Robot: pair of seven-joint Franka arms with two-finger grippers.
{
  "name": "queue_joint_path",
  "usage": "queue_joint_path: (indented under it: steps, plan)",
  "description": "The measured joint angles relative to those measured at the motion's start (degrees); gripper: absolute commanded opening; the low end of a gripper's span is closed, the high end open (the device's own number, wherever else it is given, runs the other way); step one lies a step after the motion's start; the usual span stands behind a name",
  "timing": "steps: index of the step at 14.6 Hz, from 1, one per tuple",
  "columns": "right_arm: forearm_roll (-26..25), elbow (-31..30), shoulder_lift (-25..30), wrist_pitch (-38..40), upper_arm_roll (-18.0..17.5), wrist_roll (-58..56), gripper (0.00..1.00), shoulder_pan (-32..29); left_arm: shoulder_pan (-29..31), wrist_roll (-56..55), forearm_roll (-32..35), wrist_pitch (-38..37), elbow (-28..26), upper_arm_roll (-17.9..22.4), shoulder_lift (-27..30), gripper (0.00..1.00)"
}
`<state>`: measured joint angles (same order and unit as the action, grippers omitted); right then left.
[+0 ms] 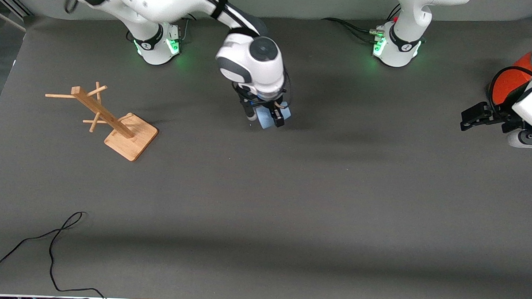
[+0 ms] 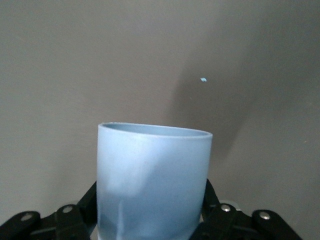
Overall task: Rotate and upright cup with both arms
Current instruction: 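Carry the blue cup with the right gripper toward the table middle, then lay the cup on its side and open the right gripper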
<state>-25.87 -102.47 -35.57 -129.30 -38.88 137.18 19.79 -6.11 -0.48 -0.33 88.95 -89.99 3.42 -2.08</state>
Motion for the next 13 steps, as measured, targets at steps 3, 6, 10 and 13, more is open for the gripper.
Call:
queue_joint_path:
  steps: [3, 6, 10, 13]
  plan:
    - [-2.14, 1.02, -4.7, 0.03, 0.79, 1.26, 0.53, 2.01, 0.0, 0.01, 0.0, 0.01, 0.0, 0.0, 0.0, 1.0]
    - [-2.59, 1.32, -6.11, 0.09, 1.85, 1.33, 0.54, 2.97, 0.0, 0.02, 0.0, 0.01, 0.0, 0.0, 0.0, 1.0]
    - [-2.97, 1.72, -7.3, 0.1, 2.11, 1.62, 0.92, 3.2, 0.0, 0.02, 0.0, 0.01, -0.01, 0.04, 0.0, 1.0]
    - [-5.11, 3.22, -8.8, 0.1, 2.23, 2.45, 1.0, 3.22, 0.0, 0.02, 0.0, 0.01, -0.07, 0.05, 0.0, 1.0]
